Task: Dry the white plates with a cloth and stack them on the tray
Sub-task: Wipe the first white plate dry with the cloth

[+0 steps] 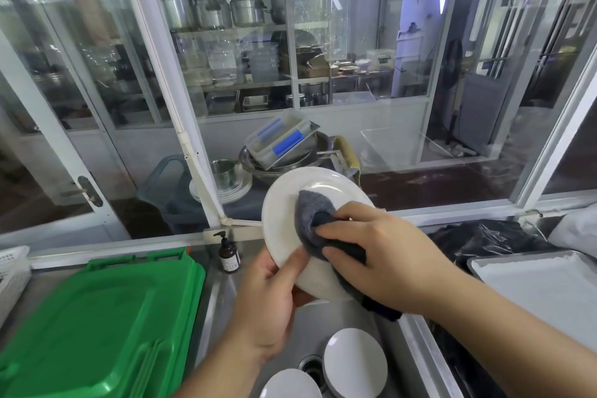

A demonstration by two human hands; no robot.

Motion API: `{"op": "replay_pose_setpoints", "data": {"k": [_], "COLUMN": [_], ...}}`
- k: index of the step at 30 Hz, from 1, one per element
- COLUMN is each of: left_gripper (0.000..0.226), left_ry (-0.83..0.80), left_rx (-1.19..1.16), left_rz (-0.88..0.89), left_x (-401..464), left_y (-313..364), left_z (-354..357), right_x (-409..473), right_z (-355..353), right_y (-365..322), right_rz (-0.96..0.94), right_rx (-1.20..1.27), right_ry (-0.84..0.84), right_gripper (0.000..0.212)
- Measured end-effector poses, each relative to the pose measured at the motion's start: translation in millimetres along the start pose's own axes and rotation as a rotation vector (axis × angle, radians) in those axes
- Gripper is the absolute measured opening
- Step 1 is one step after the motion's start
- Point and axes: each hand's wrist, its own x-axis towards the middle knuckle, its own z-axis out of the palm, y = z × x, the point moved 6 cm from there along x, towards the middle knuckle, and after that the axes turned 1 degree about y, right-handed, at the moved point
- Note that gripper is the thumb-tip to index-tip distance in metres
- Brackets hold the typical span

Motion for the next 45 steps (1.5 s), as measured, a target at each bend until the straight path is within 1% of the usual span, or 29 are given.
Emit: {"op": "replay_pose_setpoints", "data": {"k": [4,8,10,13,15,18,22,26,28,31,34,35,36,37,39,40,41,43,44,45], "left_gripper": [0.026,0.023,0.015,0.019,0.017,0.025,0.027,0.024,0.020,0.022,0.027,0.023,0.016,0.014,0.014,0.018,0.030,0.056,0.059,0.056], "left_ry": [-0.081,-0.099,-0.116,-0.118,-0.114,-0.080,-0.017,0.012,0.030,0.043,0.048,0.054,0.059,0.062,0.068,0.070,0.068,0.035,0.006,-0.049], "left_rx": [0.046,0.099,0.118,0.133,0.146,0.161,0.172,0.209,0.249,0.305,0.436,0.490,0.540,0.608,0.726,0.781,0.854,1.015,1.077,1.137], "left_rz": [-0.034,-0.022,-0.002,0.030,0.058,0.099,0.177,0.225,0.266,0.312,0.358,0.379,0.393,0.408,0.425,0.433,0.457,0.494,0.516,0.549], "left_x": [-9,-16,-18,-21,-22,-20,-12,-3,-2,1,4,5,4,4,1,0,-1,-1,-1,-1], "left_y": [-5,-4,-2,0,2,7,18,25,27,29,30,30,31,31,32,31,30,27,27,26], "left_z": [7,6,6,4,2,-4,-11,-13,-13,-13,-15,-16,-15,-16,-17,-17,-18,-23,-24,-23], "right_x": [22,43,49,52,48,35,14,-4,-11,-21,-29,-31,-31,-31,-28,-26,-24,-22,-22,-22], "right_z": [-18,-33,-39,-44,-46,-43,-29,-6,6,22,30,31,32,30,25,22,19,14,14,12], "right_y": [-3,5,17,35,50,69,85,80,70,54,42,39,40,41,43,46,49,52,54,54], "right_rz": [-0.081,-0.057,0.010,0.136,0.241,0.418,0.597,0.682,0.698,0.696,0.726,0.743,0.764,0.780,0.795,0.819,0.844,0.916,0.944,0.957], "right_rx": [-0.109,-0.148,-0.122,-0.055,0.002,0.111,0.226,0.338,0.367,0.402,0.541,0.616,0.665,0.693,0.738,0.773,0.828,1.047,1.142,1.200], "right_ry": [0.072,0.105,0.127,0.135,0.123,0.115,0.102,0.058,-0.004,-0.115,-0.189,-0.196,-0.192,-0.175,-0.111,-0.053,0.012,0.129,0.154,0.156], "right_gripper": [0.038,0.036,0.030,0.023,0.019,0.026,0.029,0.035,0.042,0.046,0.045,0.044,0.042,0.040,0.036,0.035,0.034,0.032,0.030,0.029]}}
